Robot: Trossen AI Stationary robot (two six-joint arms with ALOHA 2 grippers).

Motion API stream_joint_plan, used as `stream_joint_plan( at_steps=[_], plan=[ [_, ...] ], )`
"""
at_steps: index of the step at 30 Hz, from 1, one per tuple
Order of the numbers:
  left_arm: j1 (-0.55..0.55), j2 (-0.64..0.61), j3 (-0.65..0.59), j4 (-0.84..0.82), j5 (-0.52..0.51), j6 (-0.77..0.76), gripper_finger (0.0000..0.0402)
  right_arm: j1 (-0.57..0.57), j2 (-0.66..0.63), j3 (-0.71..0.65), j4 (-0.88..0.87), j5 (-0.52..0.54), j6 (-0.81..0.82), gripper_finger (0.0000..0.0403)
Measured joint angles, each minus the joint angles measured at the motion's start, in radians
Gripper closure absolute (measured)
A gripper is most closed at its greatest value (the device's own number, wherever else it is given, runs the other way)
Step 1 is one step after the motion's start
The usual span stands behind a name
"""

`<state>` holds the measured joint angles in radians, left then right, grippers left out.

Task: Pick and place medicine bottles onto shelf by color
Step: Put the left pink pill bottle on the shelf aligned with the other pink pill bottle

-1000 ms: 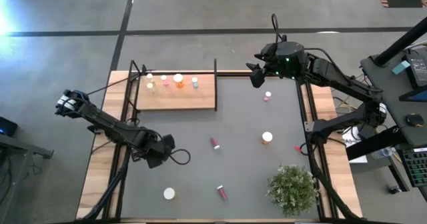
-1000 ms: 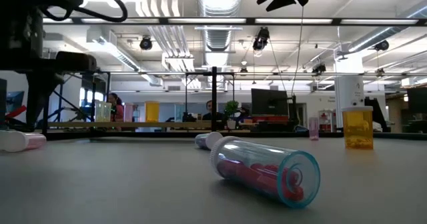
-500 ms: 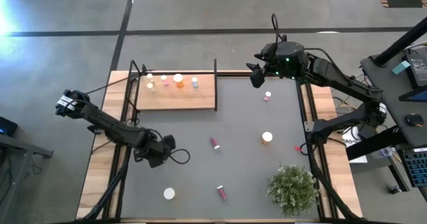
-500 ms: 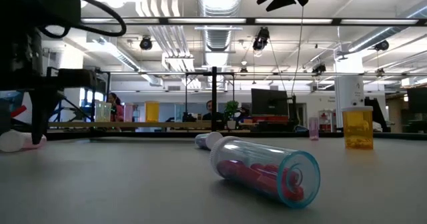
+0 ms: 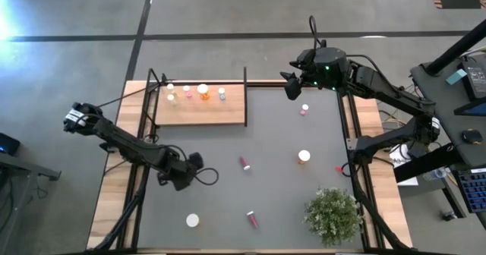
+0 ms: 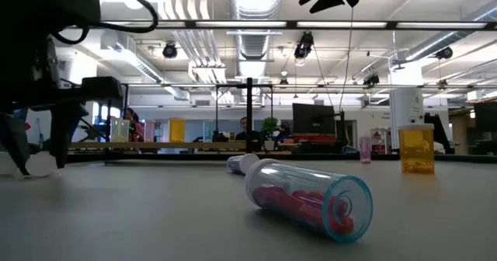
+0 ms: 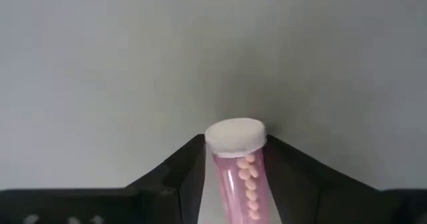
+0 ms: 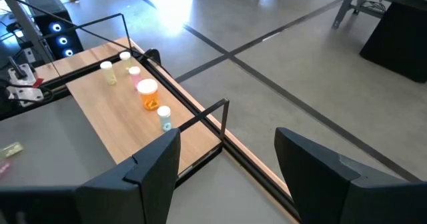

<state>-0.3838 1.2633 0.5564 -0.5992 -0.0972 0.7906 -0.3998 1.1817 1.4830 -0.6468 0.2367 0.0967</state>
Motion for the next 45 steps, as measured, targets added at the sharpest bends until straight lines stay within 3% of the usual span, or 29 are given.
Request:
stream_joint_plan(
  at_steps=[7,14,19,23,27,34,41,45],
  plan=[
    [0.005,0.017,0.0,0.054,-0.002,-0.002,0.0312,0.0,0.0,0.0,0.0,0.0,0.0,0.017],
    [0.005,0.023,-0.001,0.116,-0.042,-0.005,0.0317,0.0,0.0,0.0,0.0,0.0,0.0,0.017],
    [0.022,0.015,0.0,0.262,-0.077,-0.189,0.0318,0.0,0.0,0.0,0.0,0.0,0.0,0.017],
    [0.058,0.014,0.0,0.48,-0.119,-0.368,0.0317,0.0,0.0,0.0,0.0,0.0,0.0,0.017],
    [0.099,0.017,0.0,0.716,-0.247,-0.503,0.0315,0.0,0.0,0.0,0.0,0.0,0.0,0.017],
    [0.148,0.017,0.0,1.057,-0.562,-0.722,0.0313,0.0,0.0,0.0,0.0,0.0,0.0,0.017],
    [0.149,0.074,0.0,1.231,-0.903,-0.736,0.0313,0.0,0.0,0.0,0.0,0.0,0.0,0.017],
    [0.149,0.135,0.0,1.273,-1.099,-0.844,0.0313,0.0,0.0,0.0,0.0,0.0,0.0,0.017]
  ],
)
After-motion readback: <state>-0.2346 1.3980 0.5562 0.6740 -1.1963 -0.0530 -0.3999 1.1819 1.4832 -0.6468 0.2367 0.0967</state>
